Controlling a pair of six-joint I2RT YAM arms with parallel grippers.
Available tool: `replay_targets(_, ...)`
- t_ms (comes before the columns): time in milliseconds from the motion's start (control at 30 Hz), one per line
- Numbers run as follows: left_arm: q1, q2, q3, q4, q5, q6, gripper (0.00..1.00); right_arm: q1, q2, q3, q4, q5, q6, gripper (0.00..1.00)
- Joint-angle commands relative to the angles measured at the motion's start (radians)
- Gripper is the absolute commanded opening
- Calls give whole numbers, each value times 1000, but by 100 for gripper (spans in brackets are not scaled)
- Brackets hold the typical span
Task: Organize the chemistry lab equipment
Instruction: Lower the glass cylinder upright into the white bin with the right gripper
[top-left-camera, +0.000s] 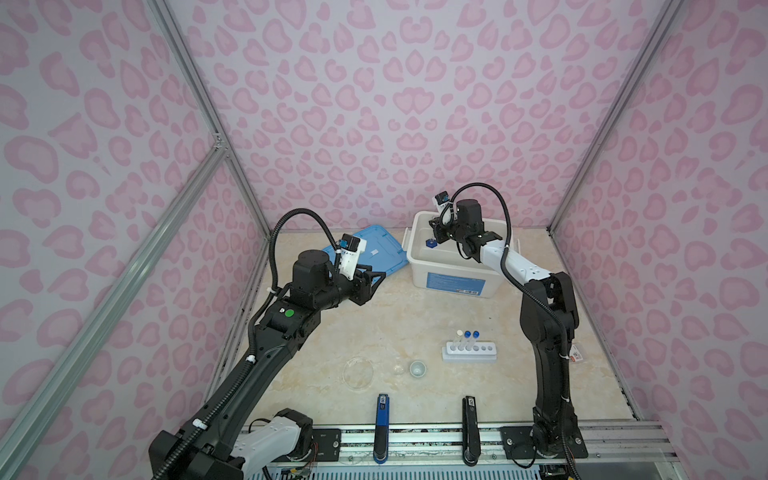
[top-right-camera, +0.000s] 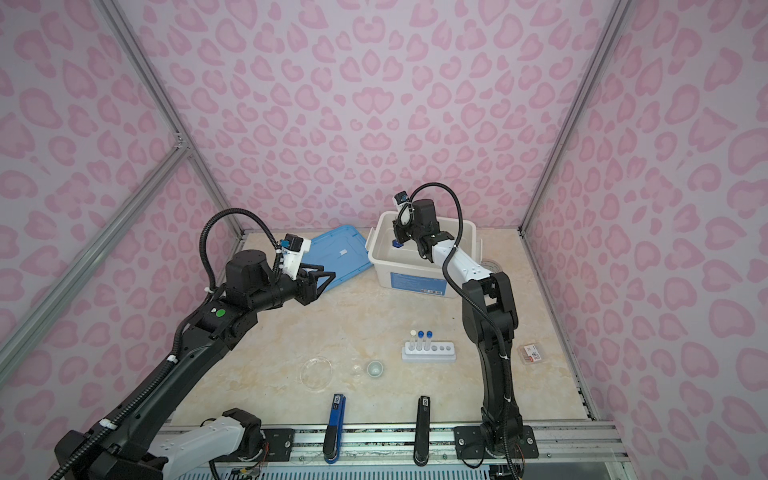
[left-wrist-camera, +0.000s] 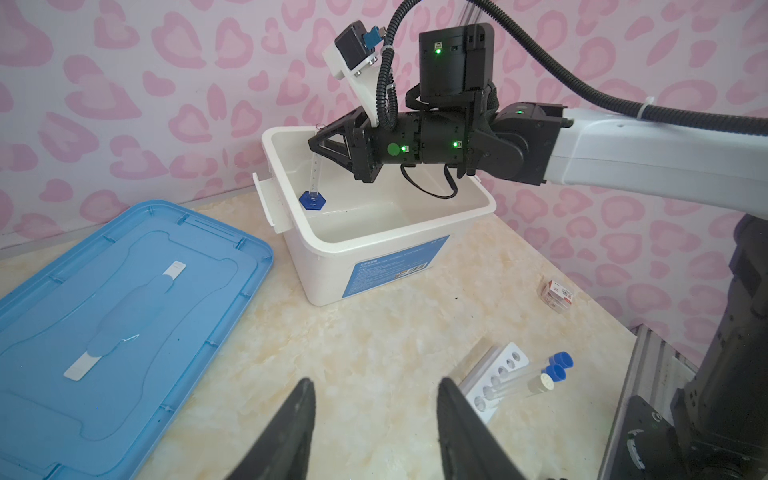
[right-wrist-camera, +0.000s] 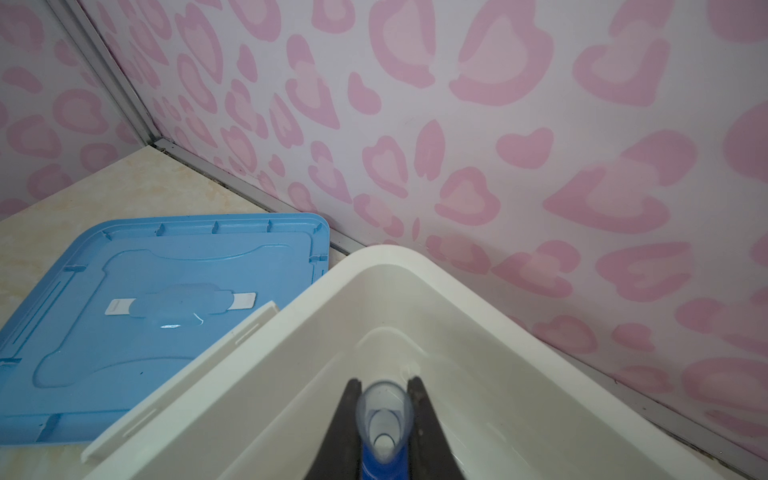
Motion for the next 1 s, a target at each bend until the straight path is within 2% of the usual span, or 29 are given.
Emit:
replay_targets(0, -3, 7, 18, 10, 2, 4, 50, -1, 32, 7, 77, -41, 0, 17)
replay_targets(300, -3, 6, 20, -6, -14, 4, 50, -2, 97, 32, 96, -64, -27, 17)
replay_targets(967, -11, 3, -8, 4, -39, -7, 49, -3, 220, 145, -15, -104, -86, 17)
